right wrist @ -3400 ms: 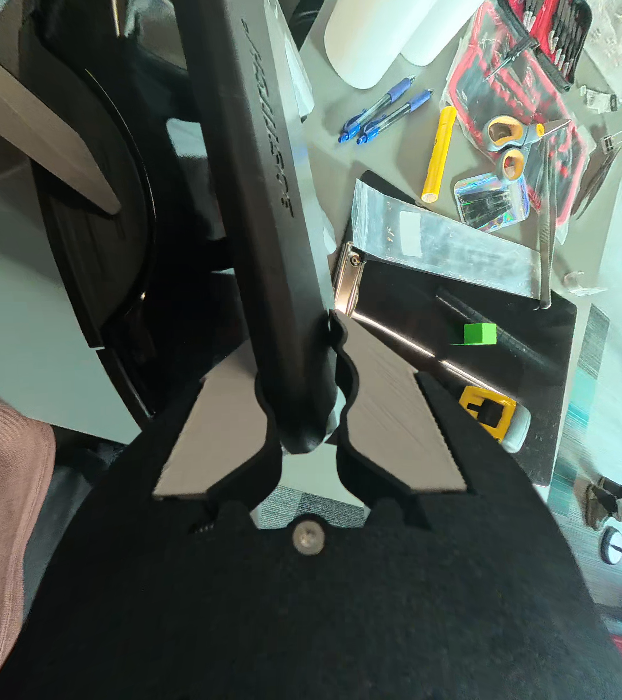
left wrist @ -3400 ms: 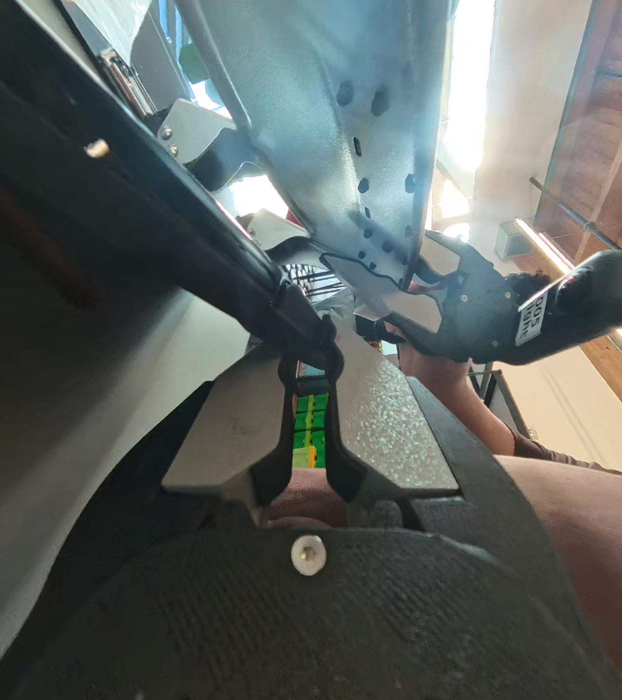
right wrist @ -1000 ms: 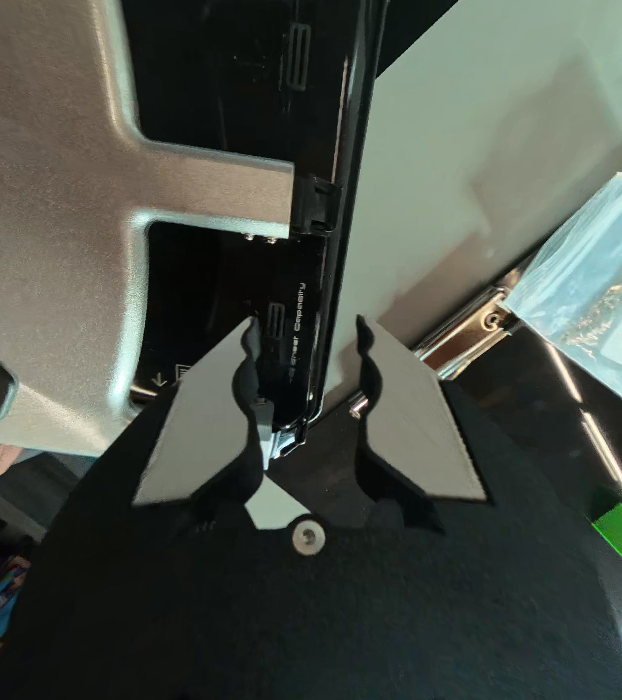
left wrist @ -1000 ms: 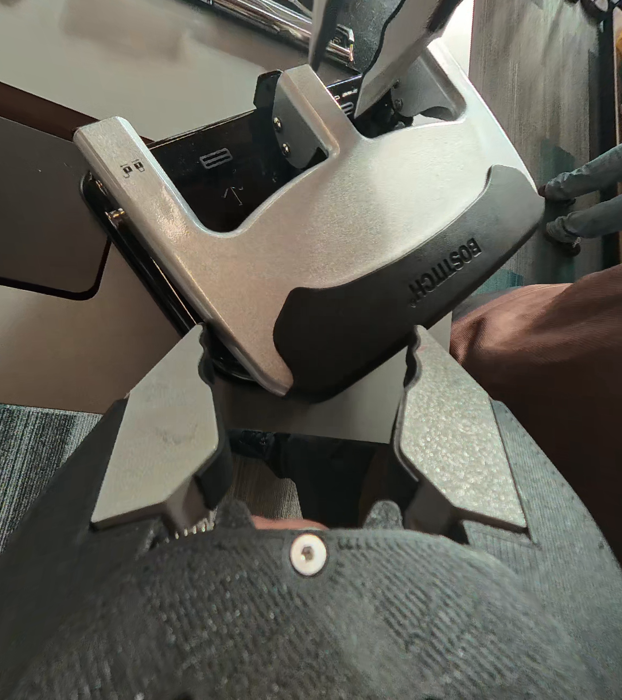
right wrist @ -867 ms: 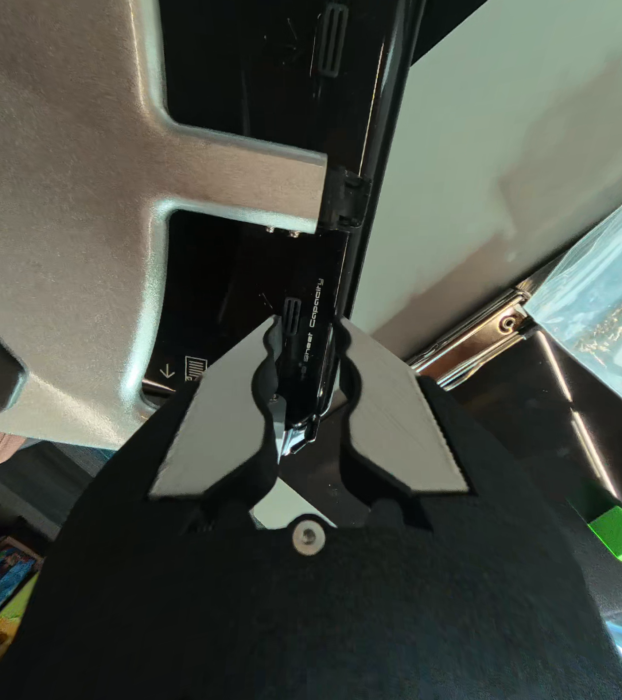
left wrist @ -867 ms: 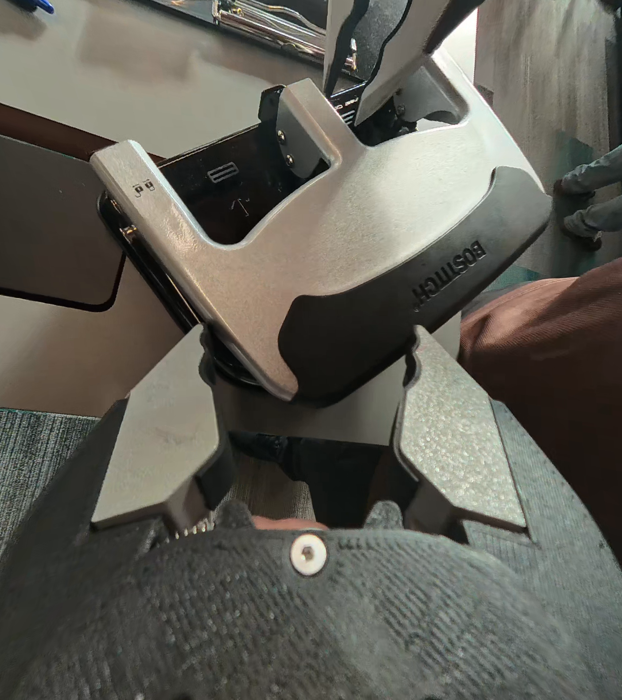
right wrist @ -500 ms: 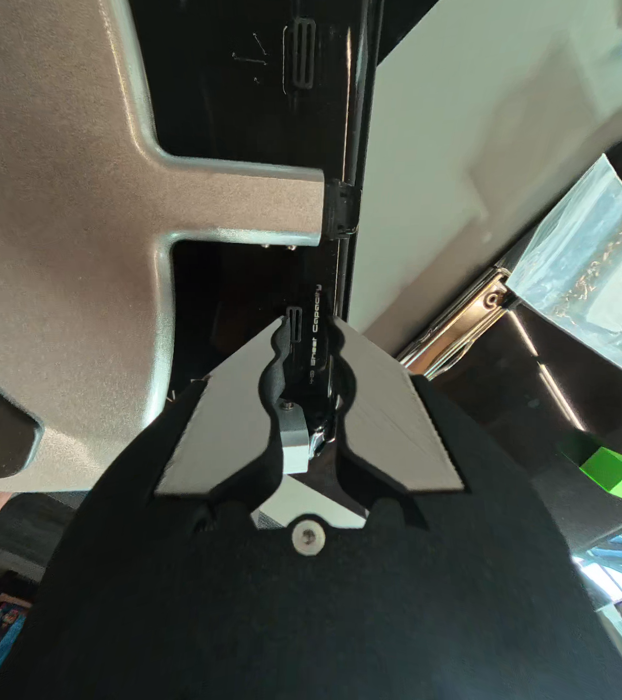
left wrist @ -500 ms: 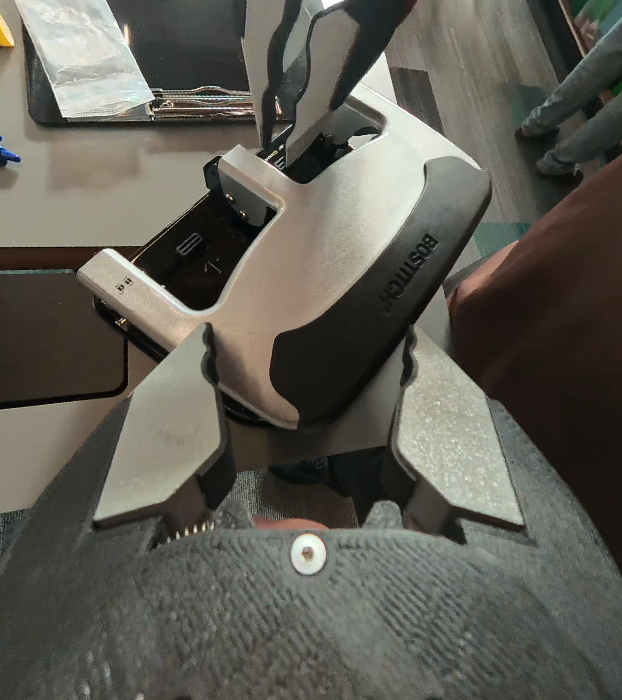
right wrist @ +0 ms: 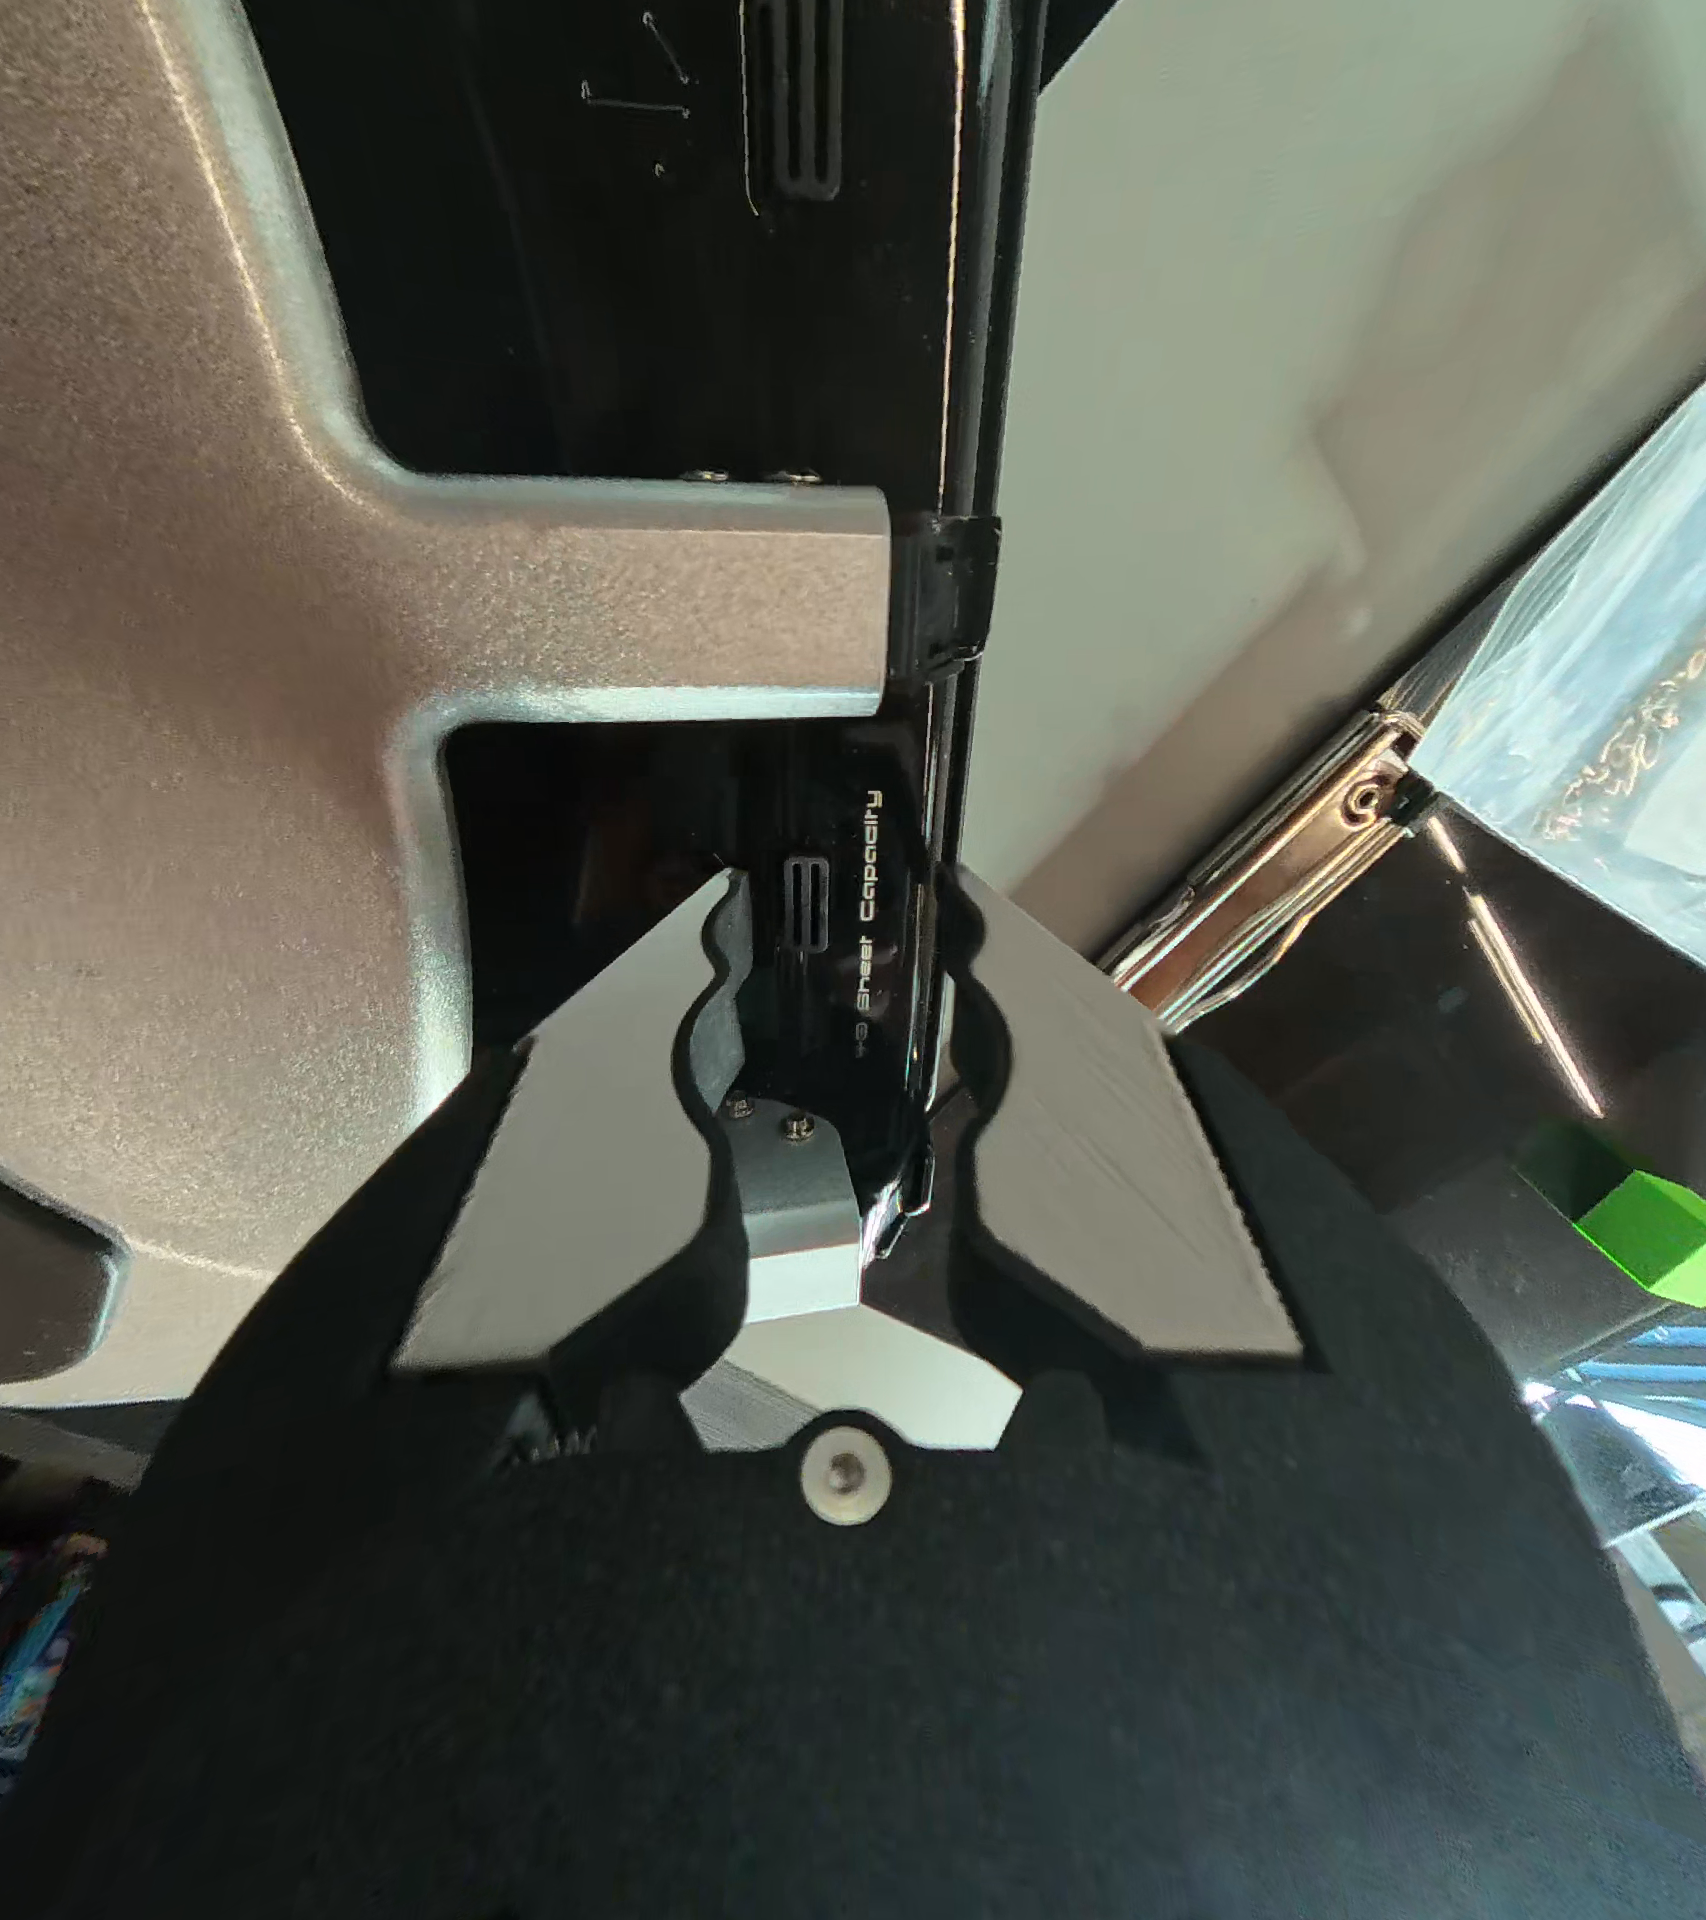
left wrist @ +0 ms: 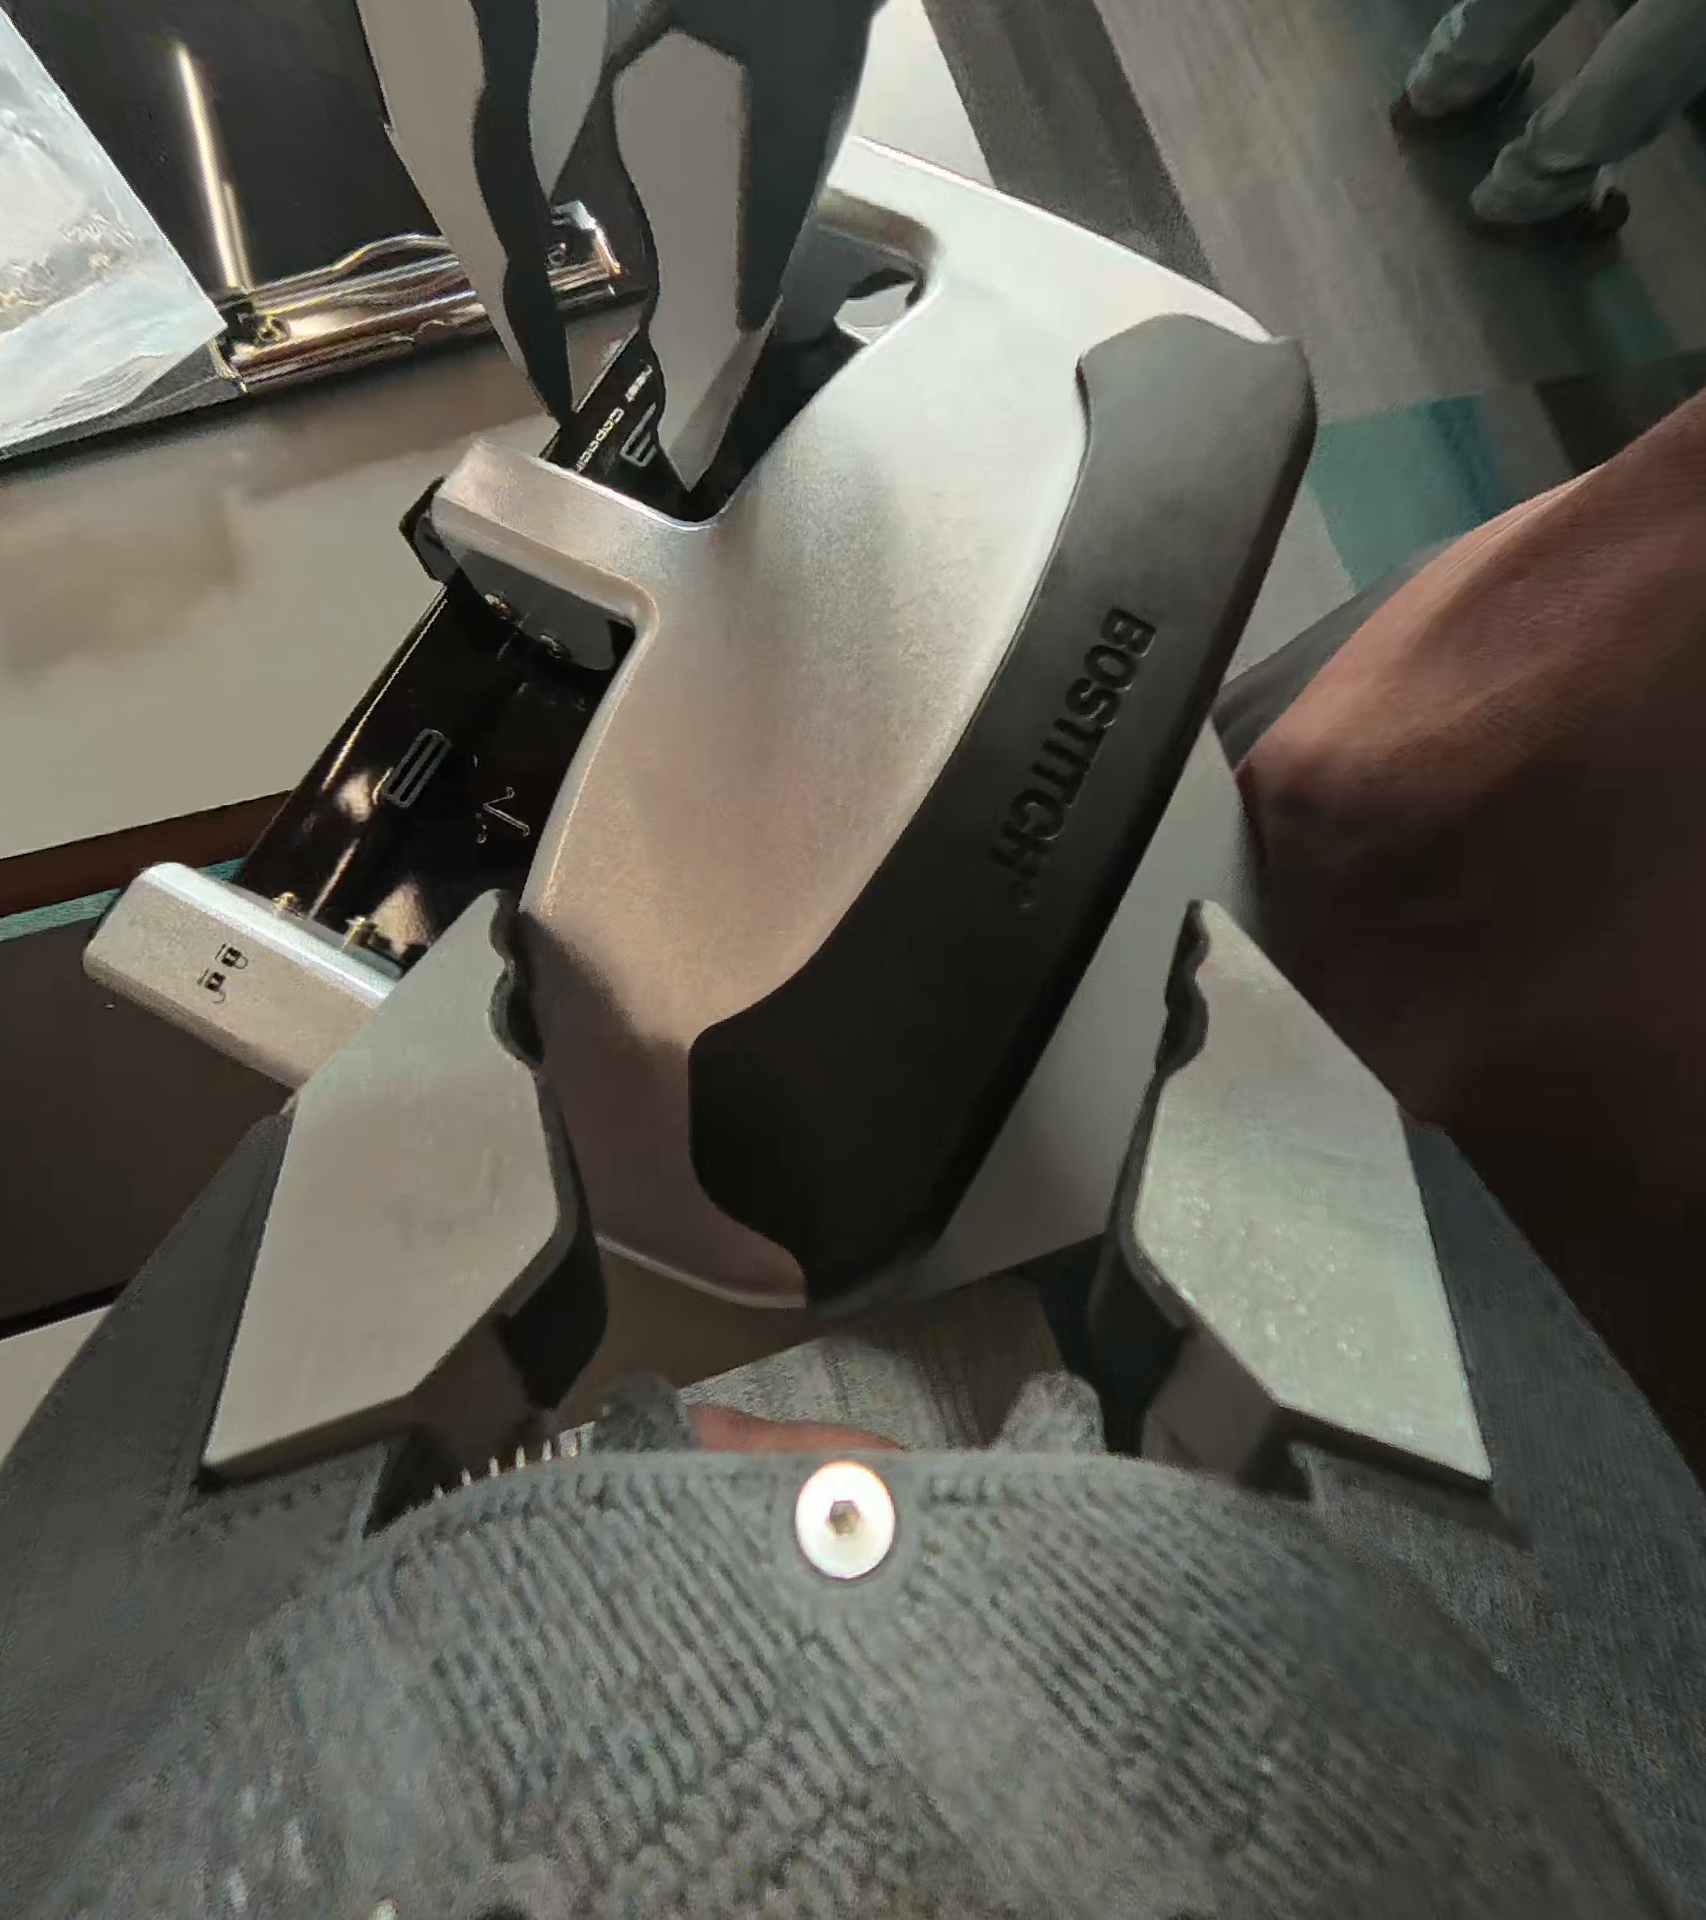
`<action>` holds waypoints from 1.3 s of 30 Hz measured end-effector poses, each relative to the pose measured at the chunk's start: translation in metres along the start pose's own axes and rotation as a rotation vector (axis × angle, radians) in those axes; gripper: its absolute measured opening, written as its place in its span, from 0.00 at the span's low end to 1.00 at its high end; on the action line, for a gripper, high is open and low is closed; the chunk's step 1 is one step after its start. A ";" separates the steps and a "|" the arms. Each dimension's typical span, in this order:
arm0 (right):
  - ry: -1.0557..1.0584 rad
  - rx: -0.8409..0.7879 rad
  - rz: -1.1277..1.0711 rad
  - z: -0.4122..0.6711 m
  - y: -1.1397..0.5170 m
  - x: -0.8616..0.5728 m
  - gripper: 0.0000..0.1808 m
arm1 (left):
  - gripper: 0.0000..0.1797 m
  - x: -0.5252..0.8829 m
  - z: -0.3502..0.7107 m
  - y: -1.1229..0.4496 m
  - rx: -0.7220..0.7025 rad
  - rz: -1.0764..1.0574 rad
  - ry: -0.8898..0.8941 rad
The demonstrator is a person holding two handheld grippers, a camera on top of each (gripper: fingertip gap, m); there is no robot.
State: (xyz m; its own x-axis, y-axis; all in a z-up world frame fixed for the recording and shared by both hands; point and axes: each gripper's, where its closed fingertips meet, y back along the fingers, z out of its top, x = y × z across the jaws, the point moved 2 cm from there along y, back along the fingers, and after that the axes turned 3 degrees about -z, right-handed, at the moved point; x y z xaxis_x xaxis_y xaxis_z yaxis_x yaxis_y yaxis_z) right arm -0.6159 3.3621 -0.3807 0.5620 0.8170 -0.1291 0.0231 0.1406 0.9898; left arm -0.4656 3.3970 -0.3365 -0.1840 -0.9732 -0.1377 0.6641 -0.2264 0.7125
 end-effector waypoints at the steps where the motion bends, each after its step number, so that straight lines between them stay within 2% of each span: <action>1: -0.001 -0.007 0.016 0.000 0.000 0.001 0.17 | 0.68 0.001 -0.002 -0.002 0.015 0.025 -0.030; 4: 0.025 -0.021 0.042 -0.001 -0.001 -0.002 0.14 | 0.68 0.001 -0.007 -0.006 0.015 0.087 -0.087; 7: 0.076 -0.032 0.074 -0.001 -0.001 -0.004 0.14 | 0.63 0.005 -0.008 -0.006 0.005 0.136 -0.102; 18: 0.033 -0.078 0.357 0.000 -0.001 -0.010 0.14 | 0.63 0.005 -0.009 -0.007 -0.006 0.140 -0.095; 20: -0.010 -0.112 0.396 0.000 0.002 -0.014 0.00 | 0.64 0.005 -0.009 -0.007 0.000 0.141 -0.095; 21: -0.020 -0.099 0.420 -0.002 0.001 -0.010 0.00 | 0.64 0.005 -0.009 -0.007 0.005 0.141 -0.096; 26: -0.010 -0.090 0.347 -0.007 0.002 -0.008 0.00 | 0.64 0.004 -0.008 -0.008 -0.006 0.150 -0.089; 30: 0.129 -0.074 0.263 -0.007 0.002 -0.005 0.00 | 0.64 0.004 -0.008 -0.008 -0.009 0.150 -0.089; 35: 0.058 -0.111 0.259 -0.007 0.003 -0.004 0.00 | 0.64 0.005 -0.009 -0.009 -0.010 0.153 -0.085; 39: 0.117 -0.131 0.202 -0.005 0.003 -0.002 0.00 | 0.65 0.004 -0.008 -0.011 -0.012 0.172 -0.080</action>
State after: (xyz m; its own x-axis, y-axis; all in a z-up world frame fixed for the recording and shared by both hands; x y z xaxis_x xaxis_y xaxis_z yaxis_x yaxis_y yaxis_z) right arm -0.6210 3.3639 -0.3780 0.4448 0.8938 0.0565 -0.1909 0.0330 0.9811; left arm -0.4674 3.3949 -0.3505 -0.1233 -0.9915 0.0411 0.6997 -0.0574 0.7122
